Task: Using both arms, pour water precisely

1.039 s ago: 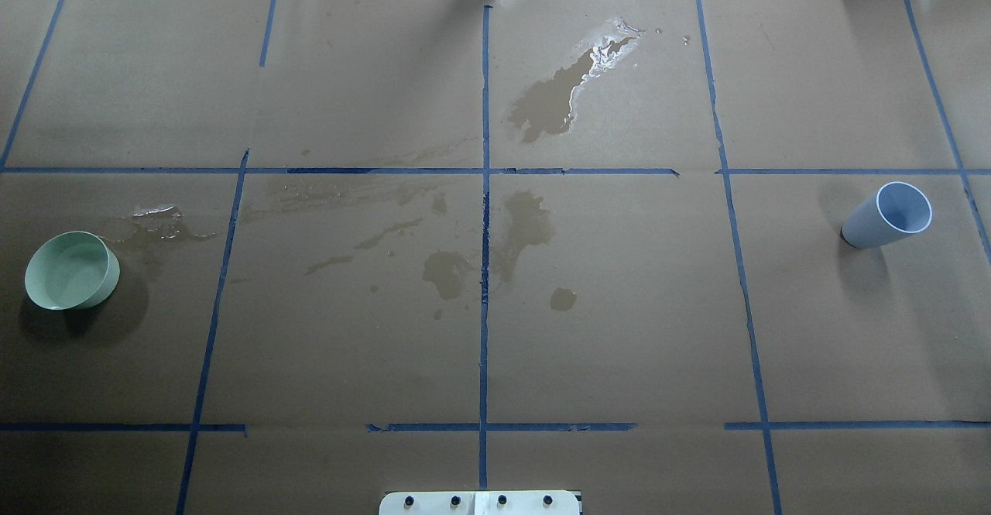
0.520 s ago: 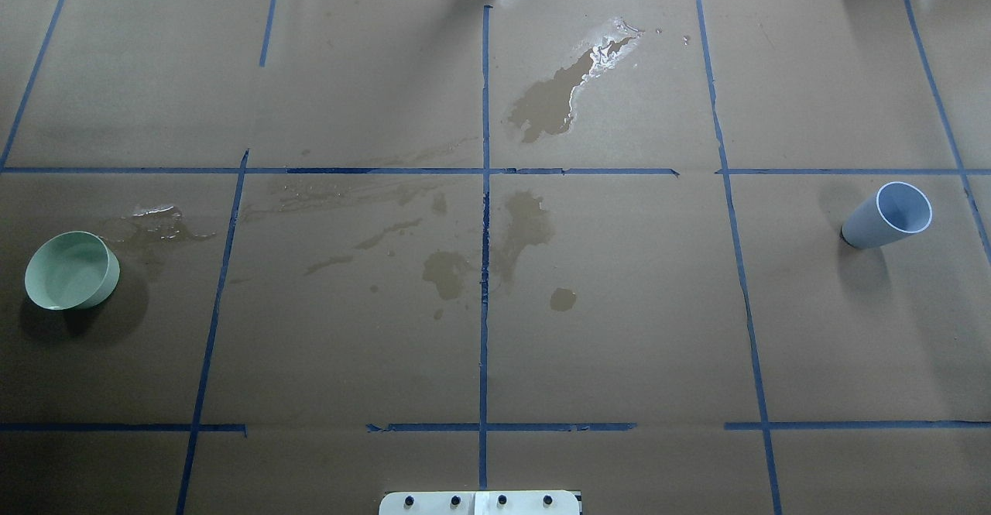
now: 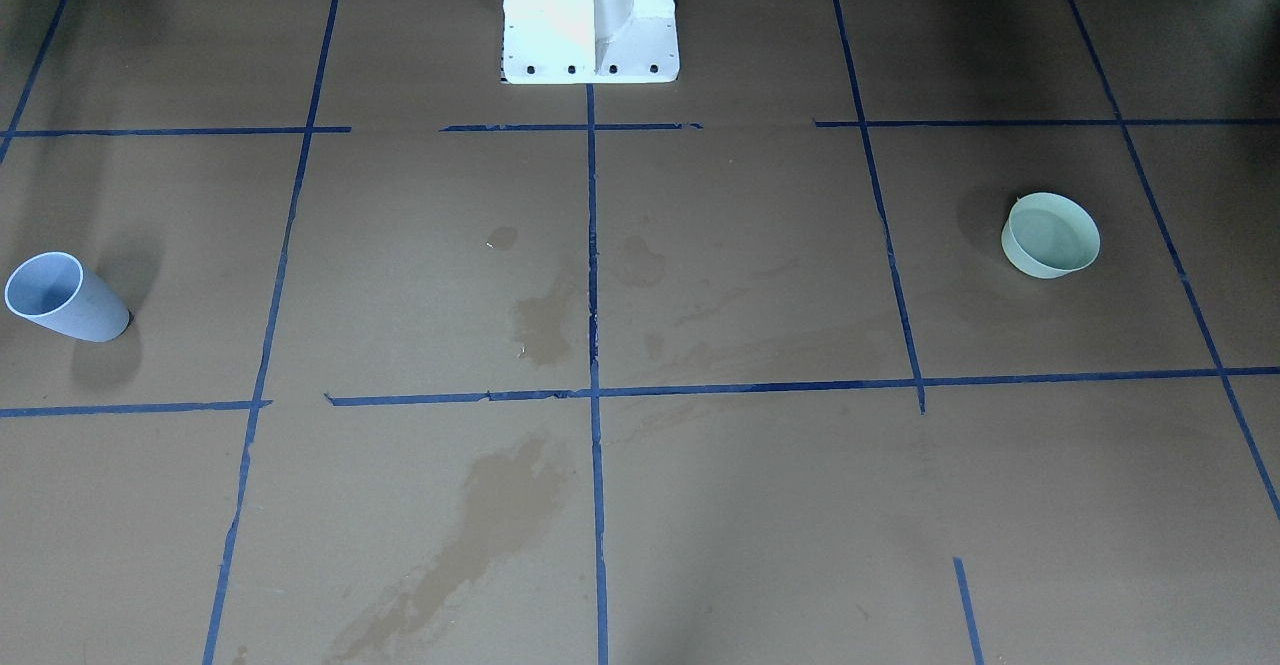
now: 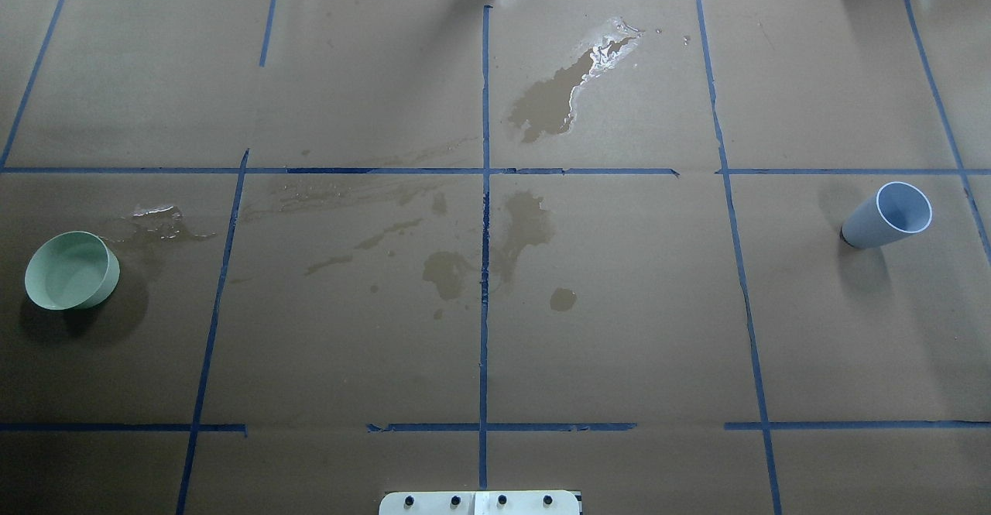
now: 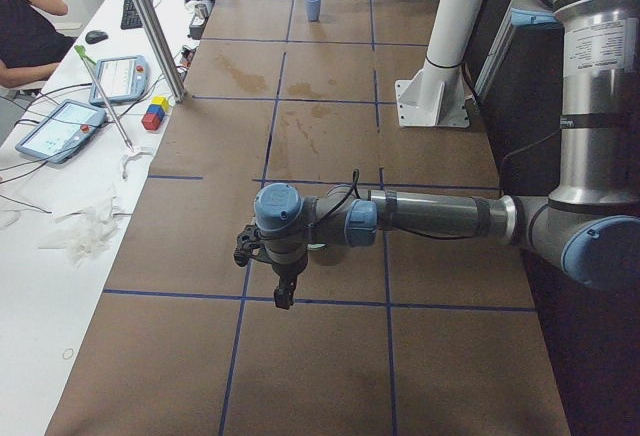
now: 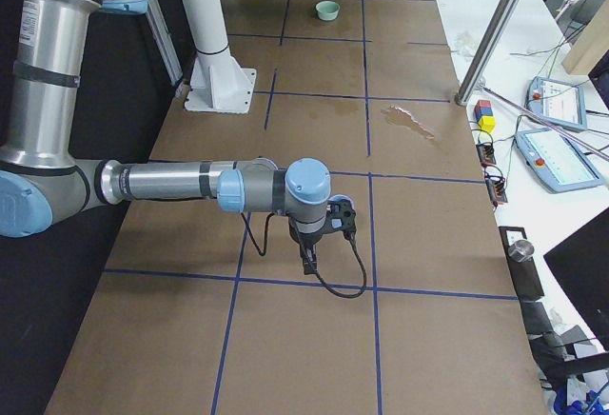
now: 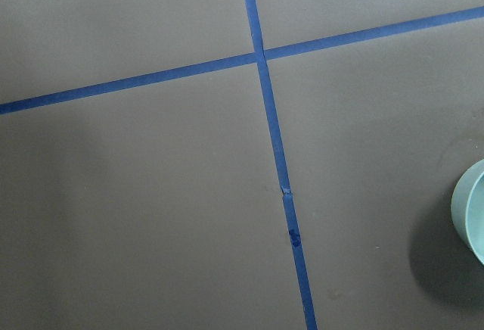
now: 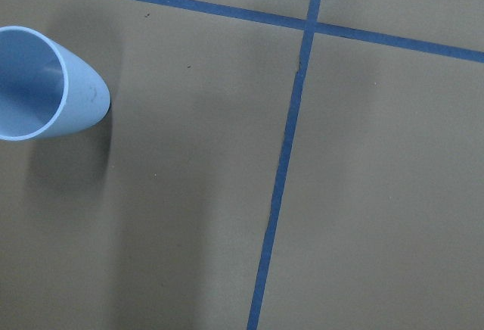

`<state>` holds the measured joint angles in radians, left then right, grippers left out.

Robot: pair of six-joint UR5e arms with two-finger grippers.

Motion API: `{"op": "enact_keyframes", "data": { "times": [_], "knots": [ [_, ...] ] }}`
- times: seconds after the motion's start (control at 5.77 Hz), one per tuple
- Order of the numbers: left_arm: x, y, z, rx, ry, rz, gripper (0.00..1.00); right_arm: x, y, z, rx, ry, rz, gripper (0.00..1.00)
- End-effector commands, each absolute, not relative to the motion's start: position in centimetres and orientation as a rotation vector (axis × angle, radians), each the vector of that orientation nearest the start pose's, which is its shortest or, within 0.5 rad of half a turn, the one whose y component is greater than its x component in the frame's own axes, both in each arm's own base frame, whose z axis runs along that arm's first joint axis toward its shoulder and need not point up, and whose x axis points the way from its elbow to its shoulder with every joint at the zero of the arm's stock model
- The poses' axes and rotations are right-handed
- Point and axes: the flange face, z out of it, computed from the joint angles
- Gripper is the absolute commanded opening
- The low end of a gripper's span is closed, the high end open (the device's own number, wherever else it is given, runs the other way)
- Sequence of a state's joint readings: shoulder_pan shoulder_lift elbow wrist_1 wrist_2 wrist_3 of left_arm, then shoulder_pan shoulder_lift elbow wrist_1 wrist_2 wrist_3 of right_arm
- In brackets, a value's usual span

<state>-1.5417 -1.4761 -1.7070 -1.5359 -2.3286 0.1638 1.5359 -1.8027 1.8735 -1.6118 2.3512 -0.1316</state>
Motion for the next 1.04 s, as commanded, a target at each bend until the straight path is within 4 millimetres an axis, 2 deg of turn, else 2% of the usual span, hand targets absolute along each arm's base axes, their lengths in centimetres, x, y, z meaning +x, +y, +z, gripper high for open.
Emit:
{"op": "enact_keyframes", "data": {
  "times": [0.0,0.87],
  "knots": [
    [-5.02,-45.21,64.5,0.042,0.779,0.182,1.0,4.99,-39.53,61.8,0.063,-0.78,-0.166,1.0],
    [-5.05,-45.14,64.27,0.043,0.784,0.178,1.0,4.96,-39.45,62.04,0.057,-0.784,-0.161,1.0]
  ]
}}
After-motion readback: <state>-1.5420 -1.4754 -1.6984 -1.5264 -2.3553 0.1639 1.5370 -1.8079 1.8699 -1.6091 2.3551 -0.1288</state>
